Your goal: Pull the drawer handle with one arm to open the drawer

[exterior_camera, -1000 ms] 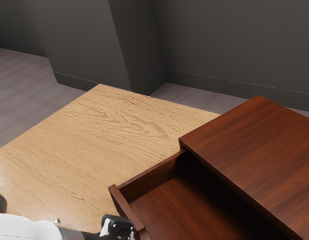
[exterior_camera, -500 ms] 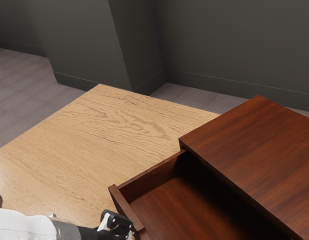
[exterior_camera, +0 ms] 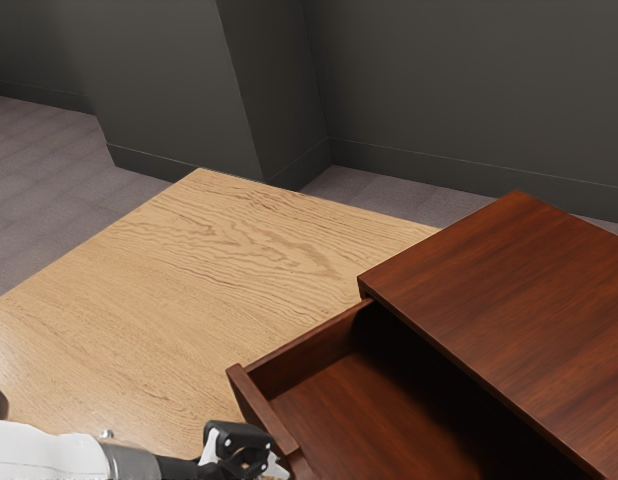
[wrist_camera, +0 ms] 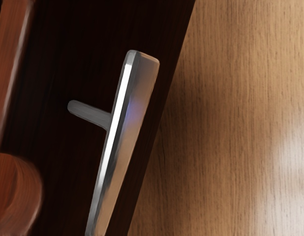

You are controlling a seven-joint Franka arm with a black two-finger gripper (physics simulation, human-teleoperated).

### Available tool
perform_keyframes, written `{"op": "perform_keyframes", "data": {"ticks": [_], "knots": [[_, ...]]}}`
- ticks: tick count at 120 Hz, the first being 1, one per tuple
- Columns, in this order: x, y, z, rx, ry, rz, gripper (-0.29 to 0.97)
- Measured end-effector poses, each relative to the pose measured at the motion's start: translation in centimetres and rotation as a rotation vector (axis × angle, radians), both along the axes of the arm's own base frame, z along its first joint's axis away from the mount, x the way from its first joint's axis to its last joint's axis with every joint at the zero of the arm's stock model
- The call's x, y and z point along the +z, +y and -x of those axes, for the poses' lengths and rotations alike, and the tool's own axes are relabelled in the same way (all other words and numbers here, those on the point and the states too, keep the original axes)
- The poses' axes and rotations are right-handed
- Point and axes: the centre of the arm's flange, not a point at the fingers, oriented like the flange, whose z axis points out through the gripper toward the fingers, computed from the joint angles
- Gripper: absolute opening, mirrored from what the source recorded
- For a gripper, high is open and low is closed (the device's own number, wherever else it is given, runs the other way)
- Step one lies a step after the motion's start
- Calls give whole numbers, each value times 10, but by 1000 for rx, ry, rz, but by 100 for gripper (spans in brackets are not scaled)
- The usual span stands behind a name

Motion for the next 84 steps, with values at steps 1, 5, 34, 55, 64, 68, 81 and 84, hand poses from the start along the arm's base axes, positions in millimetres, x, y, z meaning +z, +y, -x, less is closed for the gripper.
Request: {"op": "perform_keyframes", "data": {"ticks": [1,5,34,55,64,68,81,84], "knots": [[1,0,0,0,-1,1,63],[3,0,0,0,-6,4,64],[49,-4,-4,18,-52,44,67],[171,-17,-34,184,10,122,67],[206,-14,-71,313,89,154,68],[222,-9,-88,380,110,164,68],[227,16,-123,591,195,160,68],[225,19,-125,626,211,158,68]]}}
